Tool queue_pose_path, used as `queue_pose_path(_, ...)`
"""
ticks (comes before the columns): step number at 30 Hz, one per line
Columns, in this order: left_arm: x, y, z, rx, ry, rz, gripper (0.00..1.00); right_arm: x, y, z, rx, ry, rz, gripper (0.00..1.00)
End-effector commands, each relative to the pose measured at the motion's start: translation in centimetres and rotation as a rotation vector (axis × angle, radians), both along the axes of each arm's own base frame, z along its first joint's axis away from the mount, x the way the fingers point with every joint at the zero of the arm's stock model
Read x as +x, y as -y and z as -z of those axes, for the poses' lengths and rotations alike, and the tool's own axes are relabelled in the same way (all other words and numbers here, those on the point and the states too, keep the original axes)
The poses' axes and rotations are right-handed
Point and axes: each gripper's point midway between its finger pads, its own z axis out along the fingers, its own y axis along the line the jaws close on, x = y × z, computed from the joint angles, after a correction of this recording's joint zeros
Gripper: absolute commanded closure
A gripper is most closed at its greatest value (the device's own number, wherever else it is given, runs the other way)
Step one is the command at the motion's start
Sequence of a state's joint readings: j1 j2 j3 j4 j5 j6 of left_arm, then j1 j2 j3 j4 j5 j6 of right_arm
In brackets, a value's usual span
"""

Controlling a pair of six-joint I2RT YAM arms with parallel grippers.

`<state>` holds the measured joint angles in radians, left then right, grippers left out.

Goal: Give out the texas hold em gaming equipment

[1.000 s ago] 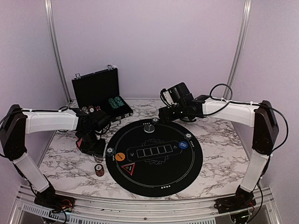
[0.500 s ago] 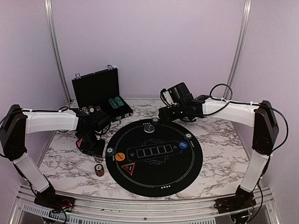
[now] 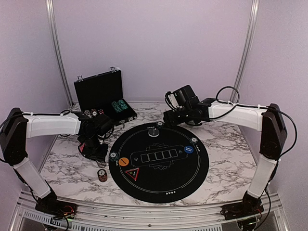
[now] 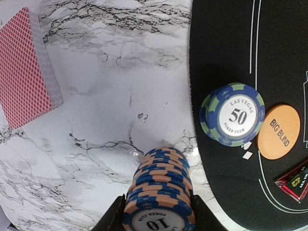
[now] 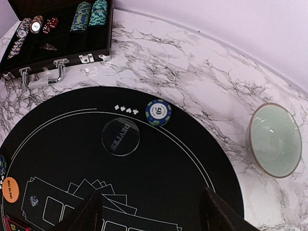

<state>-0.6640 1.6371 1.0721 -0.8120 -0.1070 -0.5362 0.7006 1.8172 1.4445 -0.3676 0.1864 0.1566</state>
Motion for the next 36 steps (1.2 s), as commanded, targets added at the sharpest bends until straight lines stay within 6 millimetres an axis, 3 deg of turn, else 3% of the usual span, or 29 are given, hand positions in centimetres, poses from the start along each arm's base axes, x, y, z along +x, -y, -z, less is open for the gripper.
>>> queue_pose_path(1,-0.1,-0.4,-0.6,0.002,0.016,0.002,0.62,0.2,0.6,-2.0,0.024,0.027,0.021,0.33)
queue_pose_path(36,0.9,0.4,-2.8,-0.011,0.047,0.027,0.66,0.2,0.7,-2.4,0.027,0.035,0.025,0.34)
